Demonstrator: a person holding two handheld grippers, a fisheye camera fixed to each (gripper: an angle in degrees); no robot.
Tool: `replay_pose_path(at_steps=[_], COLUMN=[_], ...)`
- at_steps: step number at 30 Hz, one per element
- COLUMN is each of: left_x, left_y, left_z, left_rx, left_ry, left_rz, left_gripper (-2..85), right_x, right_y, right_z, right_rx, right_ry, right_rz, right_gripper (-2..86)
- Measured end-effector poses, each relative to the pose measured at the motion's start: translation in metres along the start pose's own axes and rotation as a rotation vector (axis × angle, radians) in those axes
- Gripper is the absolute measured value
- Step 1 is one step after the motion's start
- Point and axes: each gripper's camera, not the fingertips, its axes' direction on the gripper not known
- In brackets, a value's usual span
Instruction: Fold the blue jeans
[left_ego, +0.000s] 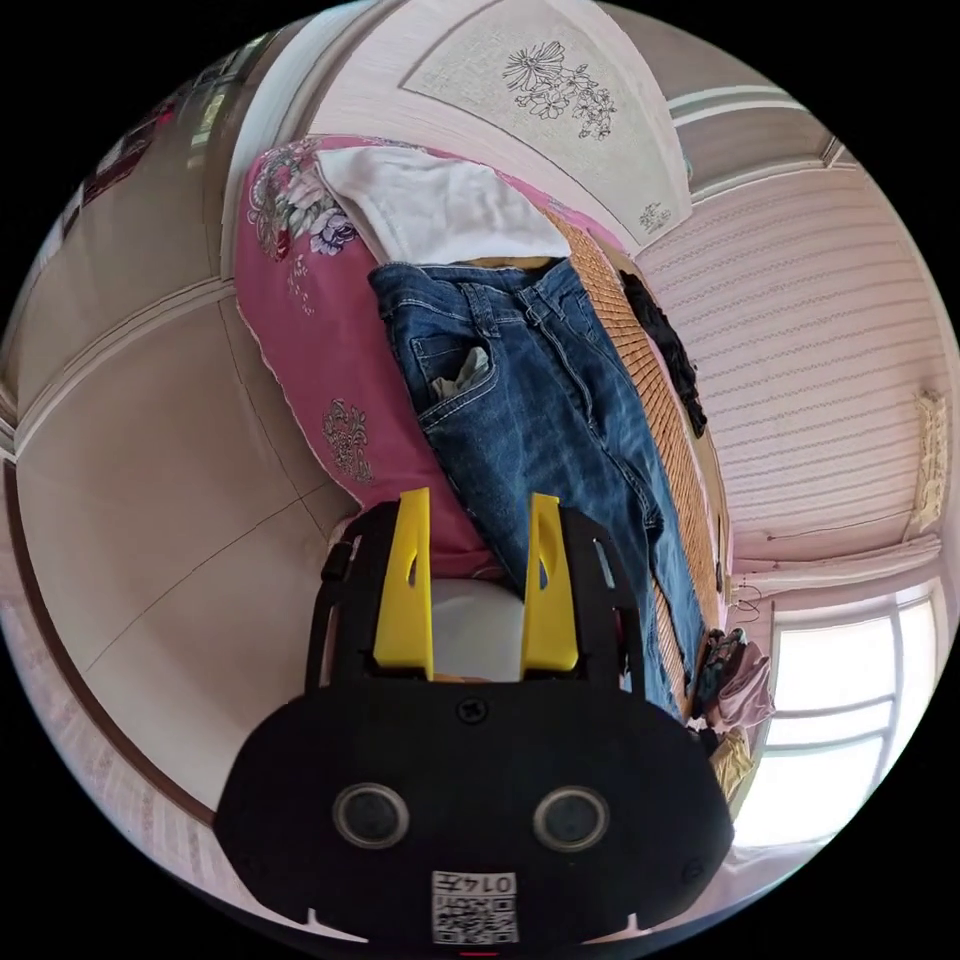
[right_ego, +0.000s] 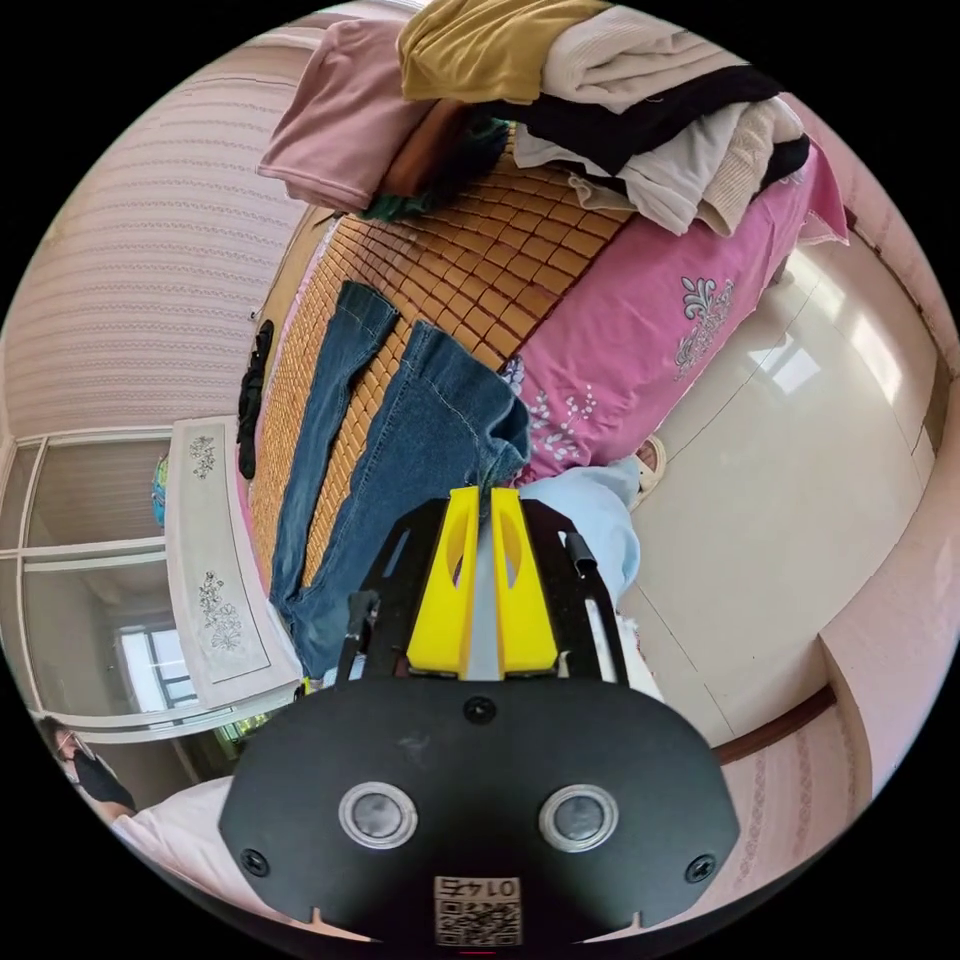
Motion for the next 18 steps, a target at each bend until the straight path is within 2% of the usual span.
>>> replay_pose_path(at_steps=[3,9,14,18], left_x=[0.007,0.015,0.058,0.091], left_y=[-0.017,-0.031,-0.037,-0.053], left_z=[0.014,0.006,-0.057,-0.09], left_rx=[-0.058,-0.079,-0.009,0.035], left_ry=[-0.012,0.123,0.166,0.162], left_rz=[-0.011,-0.057,0.15,0.224], left_gripper=[11.8,0.0,-0.9,-1.0], right_x=[-0.015,-0.046,-0.077,-0.113], right_y=[0.007,0.019,0.023,0.007], right_z=[-0.001,-0.007,-0.023,-0.03], right_rx=[-0.006,-0.005,0.026,0.036], right_ry=[0.026,0.053,0.072,0.074], right_rz=[-0.032,-0.107,-0.217,-0.327], right_gripper=[1.4,1.2,1.0,0.9])
